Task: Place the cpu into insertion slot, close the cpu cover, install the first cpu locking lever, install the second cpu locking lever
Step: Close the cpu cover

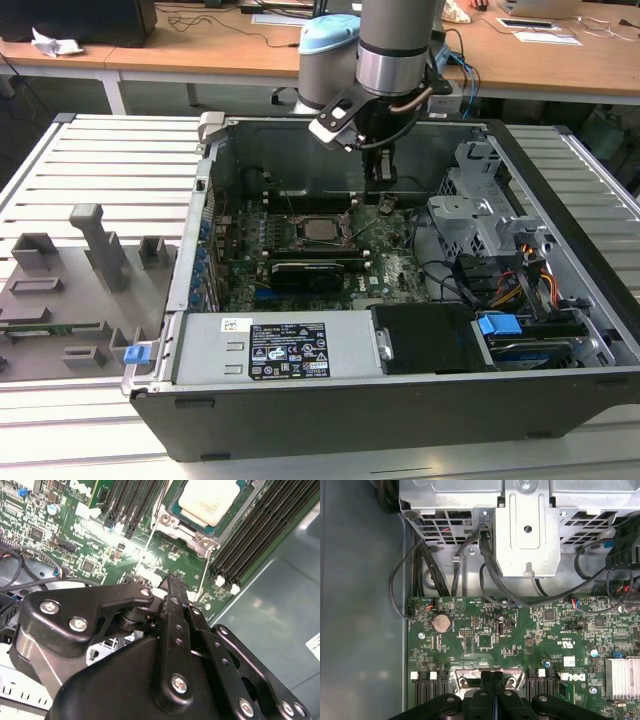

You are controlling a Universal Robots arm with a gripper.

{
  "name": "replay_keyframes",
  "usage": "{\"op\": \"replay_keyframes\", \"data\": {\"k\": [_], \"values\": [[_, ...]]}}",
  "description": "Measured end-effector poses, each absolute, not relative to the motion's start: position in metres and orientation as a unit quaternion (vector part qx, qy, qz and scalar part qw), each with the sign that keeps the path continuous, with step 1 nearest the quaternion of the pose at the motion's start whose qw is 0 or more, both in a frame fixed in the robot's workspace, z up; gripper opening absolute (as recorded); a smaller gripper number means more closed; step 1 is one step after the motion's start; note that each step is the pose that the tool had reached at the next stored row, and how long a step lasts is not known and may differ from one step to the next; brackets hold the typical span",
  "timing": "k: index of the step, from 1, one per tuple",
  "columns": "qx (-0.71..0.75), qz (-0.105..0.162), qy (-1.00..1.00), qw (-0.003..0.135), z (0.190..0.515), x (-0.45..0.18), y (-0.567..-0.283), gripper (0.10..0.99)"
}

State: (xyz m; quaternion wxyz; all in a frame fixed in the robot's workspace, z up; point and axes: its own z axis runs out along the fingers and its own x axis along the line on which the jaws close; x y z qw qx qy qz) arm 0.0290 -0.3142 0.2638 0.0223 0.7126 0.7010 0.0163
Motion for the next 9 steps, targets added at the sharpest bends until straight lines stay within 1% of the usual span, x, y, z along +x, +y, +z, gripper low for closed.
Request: {"op": "replay_keyframes", "data": {"k": [9], "values": [[0.713, 0.016, 0.701, 0.022, 0.264, 0.043, -0.314, 0.106]]}}
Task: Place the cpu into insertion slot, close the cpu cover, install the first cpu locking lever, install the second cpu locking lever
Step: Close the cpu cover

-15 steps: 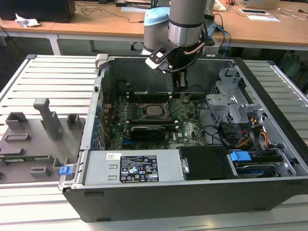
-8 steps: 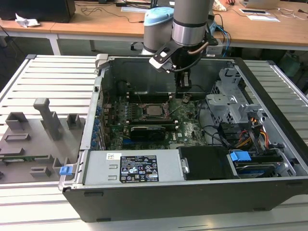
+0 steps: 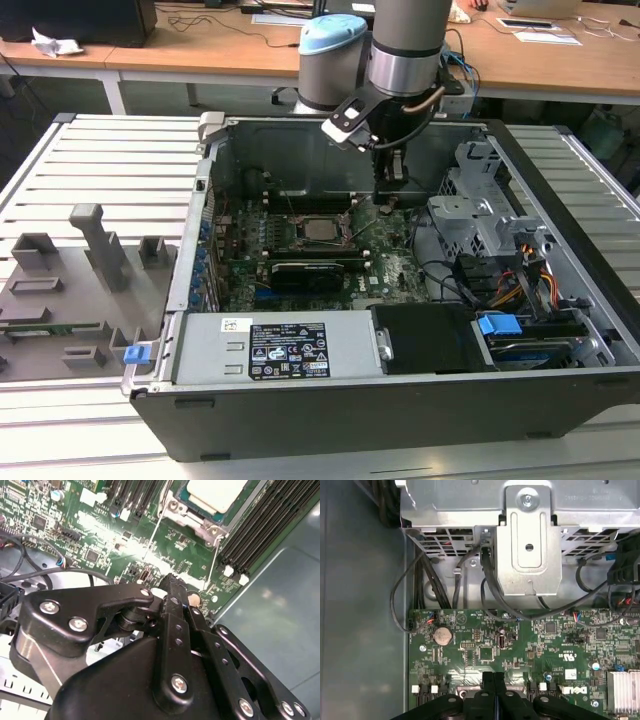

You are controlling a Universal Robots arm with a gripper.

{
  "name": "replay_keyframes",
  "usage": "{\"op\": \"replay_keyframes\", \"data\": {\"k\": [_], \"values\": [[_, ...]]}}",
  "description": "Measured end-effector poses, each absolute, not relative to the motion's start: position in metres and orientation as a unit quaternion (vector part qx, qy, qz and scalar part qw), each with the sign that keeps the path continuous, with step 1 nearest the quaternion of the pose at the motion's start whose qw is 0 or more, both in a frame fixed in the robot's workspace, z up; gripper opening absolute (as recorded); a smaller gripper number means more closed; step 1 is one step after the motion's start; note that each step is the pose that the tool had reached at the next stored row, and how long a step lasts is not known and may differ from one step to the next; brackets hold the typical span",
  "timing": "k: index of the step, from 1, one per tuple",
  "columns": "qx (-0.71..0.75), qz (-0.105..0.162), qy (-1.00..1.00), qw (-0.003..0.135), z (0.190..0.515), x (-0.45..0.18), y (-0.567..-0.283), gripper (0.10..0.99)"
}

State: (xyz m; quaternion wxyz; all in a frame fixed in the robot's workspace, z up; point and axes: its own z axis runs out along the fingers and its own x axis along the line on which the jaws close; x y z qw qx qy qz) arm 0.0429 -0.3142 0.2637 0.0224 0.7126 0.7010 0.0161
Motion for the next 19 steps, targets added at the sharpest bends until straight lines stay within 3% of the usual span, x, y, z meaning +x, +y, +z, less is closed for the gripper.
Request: {"op": "replay_keyframes", "data": {"k": [19], "values": [[0.712, 0.016, 0.701, 0.022, 0.256, 0.0468, -0.3142, 0.106]]}}
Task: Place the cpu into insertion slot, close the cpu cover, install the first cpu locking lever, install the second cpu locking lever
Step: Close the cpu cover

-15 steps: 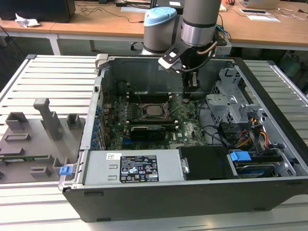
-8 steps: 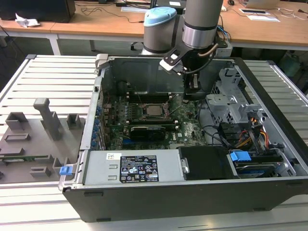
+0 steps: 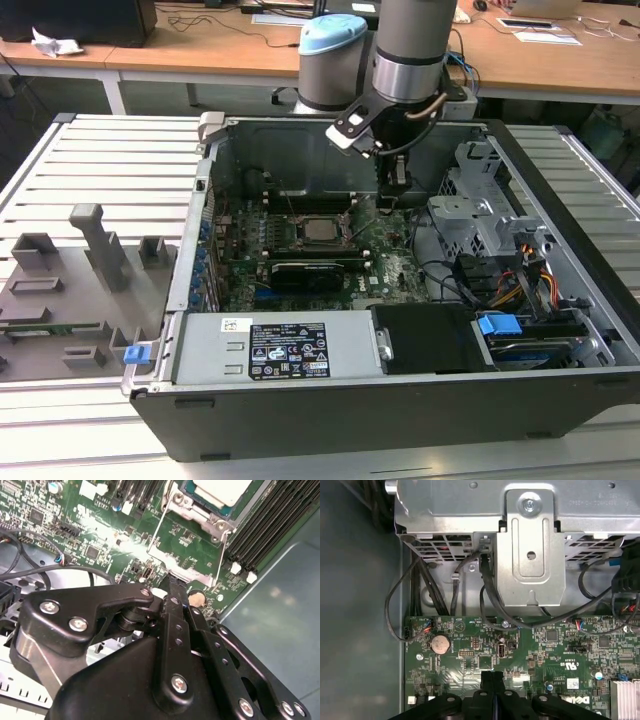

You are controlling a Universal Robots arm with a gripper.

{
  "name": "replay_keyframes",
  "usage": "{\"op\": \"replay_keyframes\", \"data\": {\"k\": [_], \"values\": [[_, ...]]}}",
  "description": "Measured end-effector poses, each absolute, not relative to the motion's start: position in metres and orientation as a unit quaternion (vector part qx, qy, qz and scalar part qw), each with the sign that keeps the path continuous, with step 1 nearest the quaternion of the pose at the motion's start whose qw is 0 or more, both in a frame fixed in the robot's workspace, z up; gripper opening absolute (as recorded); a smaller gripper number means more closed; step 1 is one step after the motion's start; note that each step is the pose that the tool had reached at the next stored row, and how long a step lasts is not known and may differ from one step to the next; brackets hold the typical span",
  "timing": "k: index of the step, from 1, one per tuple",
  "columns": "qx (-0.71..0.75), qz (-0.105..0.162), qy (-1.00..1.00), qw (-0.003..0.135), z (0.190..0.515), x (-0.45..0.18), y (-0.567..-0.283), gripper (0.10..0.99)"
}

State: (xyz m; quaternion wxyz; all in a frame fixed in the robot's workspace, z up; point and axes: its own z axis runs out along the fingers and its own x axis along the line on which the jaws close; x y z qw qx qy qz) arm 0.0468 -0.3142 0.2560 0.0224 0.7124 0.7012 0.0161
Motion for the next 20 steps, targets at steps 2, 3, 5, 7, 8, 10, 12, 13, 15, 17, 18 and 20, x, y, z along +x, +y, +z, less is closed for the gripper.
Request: {"op": "replay_keyframes", "data": {"k": [2, 3, 5, 7, 8, 10, 12, 13, 15, 17, 18, 20], "values": [[0.712, 0.016, 0.701, 0.022, 0.256, 0.043, -0.314, 0.106], [0.712, 0.016, 0.701, 0.022, 0.256, 0.042, -0.314, 0.106], [0.712, 0.016, 0.701, 0.022, 0.256, 0.039, -0.314, 0.106], [0.712, 0.016, 0.701, 0.022, 0.256, 0.036, -0.314, 0.106], [0.712, 0.016, 0.701, 0.022, 0.256, 0.035, -0.314, 0.106], [0.712, 0.016, 0.701, 0.022, 0.256, 0.032, -0.314, 0.106], [0.712, 0.016, 0.701, 0.022, 0.256, 0.031, -0.314, 0.106], [0.712, 0.016, 0.701, 0.022, 0.256, 0.03, -0.314, 0.106], [0.712, 0.016, 0.701, 0.022, 0.256, 0.029, -0.314, 0.106], [0.712, 0.016, 0.701, 0.022, 0.256, 0.028, -0.314, 0.106], [0.712, 0.016, 0.701, 0.022, 0.256, 0.028, -0.314, 0.106], [0.712, 0.016, 0.701, 0.022, 0.256, 0.027, -0.314, 0.106]]}}
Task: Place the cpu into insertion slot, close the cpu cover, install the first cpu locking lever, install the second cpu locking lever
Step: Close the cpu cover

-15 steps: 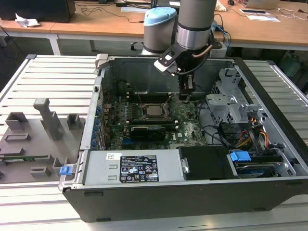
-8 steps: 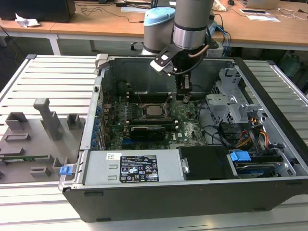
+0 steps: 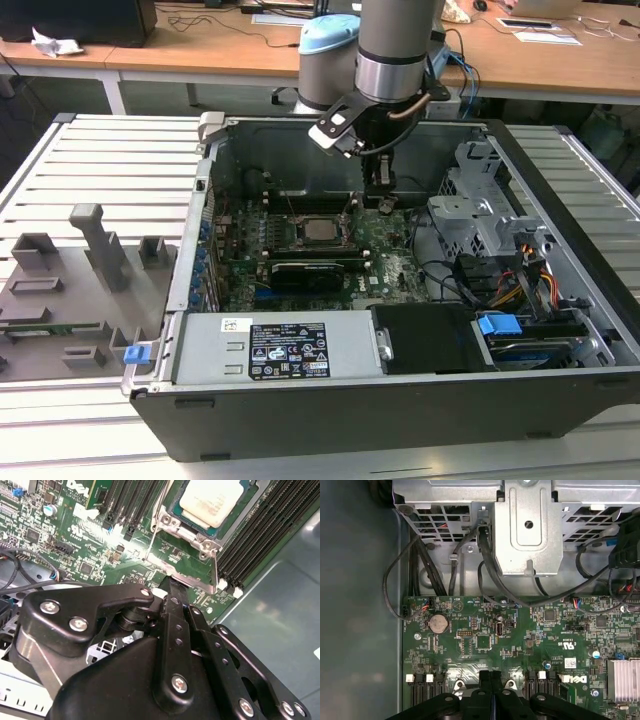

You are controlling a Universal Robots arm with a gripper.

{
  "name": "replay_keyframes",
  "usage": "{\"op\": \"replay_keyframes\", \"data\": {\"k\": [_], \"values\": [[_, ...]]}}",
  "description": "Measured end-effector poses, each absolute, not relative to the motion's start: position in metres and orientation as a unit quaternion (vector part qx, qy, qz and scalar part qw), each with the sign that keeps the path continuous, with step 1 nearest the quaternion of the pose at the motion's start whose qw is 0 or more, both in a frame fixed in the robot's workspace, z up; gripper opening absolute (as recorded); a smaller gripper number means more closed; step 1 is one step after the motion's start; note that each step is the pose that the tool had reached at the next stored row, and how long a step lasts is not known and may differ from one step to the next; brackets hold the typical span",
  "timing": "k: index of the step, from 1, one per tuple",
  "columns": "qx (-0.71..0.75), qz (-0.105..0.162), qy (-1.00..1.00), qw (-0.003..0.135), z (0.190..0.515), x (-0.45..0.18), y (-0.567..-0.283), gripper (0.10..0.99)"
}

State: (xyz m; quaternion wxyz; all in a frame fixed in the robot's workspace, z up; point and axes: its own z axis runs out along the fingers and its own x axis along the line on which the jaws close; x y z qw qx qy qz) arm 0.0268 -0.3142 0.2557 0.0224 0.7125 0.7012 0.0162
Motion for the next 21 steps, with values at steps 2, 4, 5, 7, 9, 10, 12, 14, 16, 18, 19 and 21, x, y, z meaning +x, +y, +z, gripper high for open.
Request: {"op": "replay_keyframes", "data": {"k": [2, 4, 5, 7, 9, 10, 12, 14, 16, 18, 19, 21], "values": [[0.712, 0.016, 0.701, 0.022, 0.256, 0.025, -0.314, 0.106], [0.712, 0.016, 0.701, 0.022, 0.256, 0.024, -0.314, 0.106], [0.712, 0.016, 0.701, 0.022, 0.256, 0.023, -0.314, 0.106], [0.713, 0.016, 0.701, 0.022, 0.256, 0.021, -0.314, 0.106], [0.712, 0.016, 0.701, 0.022, 0.256, 0.017, -0.314, 0.106], [0.712, 0.016, 0.701, 0.022, 0.256, 0.014, -0.314, 0.106], [0.712, 0.016, 0.701, 0.022, 0.256, 0.014, -0.314, 0.106], [0.712, 0.016, 0.701, 0.022, 0.256, 0.013, -0.314, 0.106], [0.712, 0.016, 0.701, 0.022, 0.256, 0.012, -0.314, 0.106], [0.712, 0.016, 0.701, 0.022, 0.256, 0.011, -0.314, 0.106], [0.712, 0.016, 0.701, 0.022, 0.256, 0.01, -0.314, 0.106], [0.712, 0.016, 0.701, 0.022, 0.256, 0.008, -0.314, 0.106]]}}
